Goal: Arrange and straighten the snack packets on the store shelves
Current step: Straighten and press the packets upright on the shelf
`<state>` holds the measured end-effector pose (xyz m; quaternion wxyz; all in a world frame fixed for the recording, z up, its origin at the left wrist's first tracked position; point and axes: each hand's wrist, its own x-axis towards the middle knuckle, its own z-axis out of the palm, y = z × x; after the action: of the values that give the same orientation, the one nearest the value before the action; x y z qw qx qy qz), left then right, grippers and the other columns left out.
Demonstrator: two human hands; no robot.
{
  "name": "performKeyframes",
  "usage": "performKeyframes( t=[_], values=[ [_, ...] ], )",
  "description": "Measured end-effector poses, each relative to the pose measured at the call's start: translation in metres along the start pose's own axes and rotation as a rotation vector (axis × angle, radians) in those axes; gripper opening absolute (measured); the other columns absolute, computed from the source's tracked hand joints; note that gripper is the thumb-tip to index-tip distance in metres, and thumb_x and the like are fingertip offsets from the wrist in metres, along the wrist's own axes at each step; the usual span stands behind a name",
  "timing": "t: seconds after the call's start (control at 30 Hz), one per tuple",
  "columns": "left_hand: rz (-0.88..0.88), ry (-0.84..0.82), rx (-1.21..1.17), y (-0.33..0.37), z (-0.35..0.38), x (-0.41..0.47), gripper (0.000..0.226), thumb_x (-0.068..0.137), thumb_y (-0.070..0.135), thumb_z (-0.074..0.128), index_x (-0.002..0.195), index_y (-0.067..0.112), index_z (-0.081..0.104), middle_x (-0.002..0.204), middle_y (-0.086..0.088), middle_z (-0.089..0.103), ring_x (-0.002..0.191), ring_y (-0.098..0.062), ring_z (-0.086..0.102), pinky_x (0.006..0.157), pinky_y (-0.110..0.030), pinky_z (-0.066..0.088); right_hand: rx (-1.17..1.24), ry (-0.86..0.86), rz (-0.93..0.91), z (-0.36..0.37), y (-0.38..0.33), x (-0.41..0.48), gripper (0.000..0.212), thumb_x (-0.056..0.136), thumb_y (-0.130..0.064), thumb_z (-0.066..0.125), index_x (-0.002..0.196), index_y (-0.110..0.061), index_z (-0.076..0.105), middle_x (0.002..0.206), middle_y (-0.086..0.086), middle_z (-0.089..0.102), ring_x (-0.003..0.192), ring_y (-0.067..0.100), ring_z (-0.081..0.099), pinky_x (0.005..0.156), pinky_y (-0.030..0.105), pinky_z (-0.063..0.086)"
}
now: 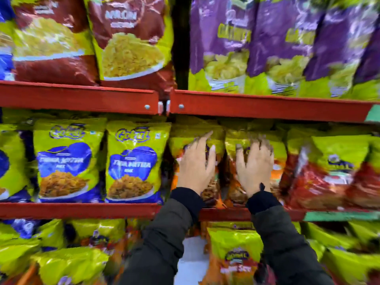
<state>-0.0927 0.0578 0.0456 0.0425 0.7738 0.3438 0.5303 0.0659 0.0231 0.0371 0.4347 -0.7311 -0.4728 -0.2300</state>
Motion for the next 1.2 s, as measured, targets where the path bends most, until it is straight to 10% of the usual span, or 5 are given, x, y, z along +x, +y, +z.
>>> performKeyframes(
  t=[0.27,0.4,0.57,0.77,1.2],
  values=[
    [-0.464,0.000,-0.186,0.048,0.070,0.014,0.042,0.102,0.030,0.046,0.135,0.006,0.055,0.124,-0.007,0.069,0.096,-0.027,0.071,0.077,-0.026,0.047,0.525,-0.196,0.441,-0.019,0.094,0.042,0.047,0.098,-0.019,0.060,0.140,0.000,0.049,0.145,0.025,0.051,0.140,0.038,0.046,0.114,0.038,0.038],
    [-0.535,-0.021,-0.022,0.046,0.075,0.017,0.049,0.100,0.044,0.045,0.118,0.003,0.065,0.110,-0.019,0.072,0.099,-0.035,0.068,0.085,-0.042,0.055,0.883,-0.263,0.583,-0.023,0.110,0.042,0.027,0.099,0.001,0.050,0.119,-0.007,0.066,0.121,0.016,0.065,0.108,0.035,0.063,0.064,0.003,0.048],
    [-0.587,-0.028,-0.187,0.041,0.083,0.026,0.036,0.100,0.036,0.052,0.110,0.004,0.064,0.107,-0.012,0.070,0.096,-0.027,0.062,0.079,-0.028,0.043,0.995,-0.298,0.449,-0.026,0.120,0.031,0.031,0.101,-0.006,0.053,0.128,-0.013,0.068,0.135,-0.003,0.057,0.134,0.013,0.051,0.112,0.027,0.039],
    [-0.599,0.013,-0.430,0.036,0.095,0.024,0.024,0.098,0.030,0.056,0.090,0.012,0.043,0.065,0.007,0.036,0.057,-0.009,0.037,0.057,-0.021,0.034,0.995,-0.252,0.417,-0.025,0.133,0.031,0.035,0.095,0.000,0.061,0.127,-0.013,0.071,0.144,0.011,0.060,0.137,0.021,0.053,0.115,0.034,0.041],
    [-0.470,0.051,-0.086,0.029,0.114,0.029,0.024,0.100,0.024,0.051,0.107,0.002,0.049,0.085,-0.013,0.061,0.073,-0.027,0.056,0.068,-0.037,0.045,0.932,-0.314,0.406,-0.012,0.132,0.045,0.043,0.097,0.002,0.057,0.134,-0.016,0.066,0.166,0.007,0.032,0.155,0.020,0.029,0.123,0.032,0.031]
  ],
)
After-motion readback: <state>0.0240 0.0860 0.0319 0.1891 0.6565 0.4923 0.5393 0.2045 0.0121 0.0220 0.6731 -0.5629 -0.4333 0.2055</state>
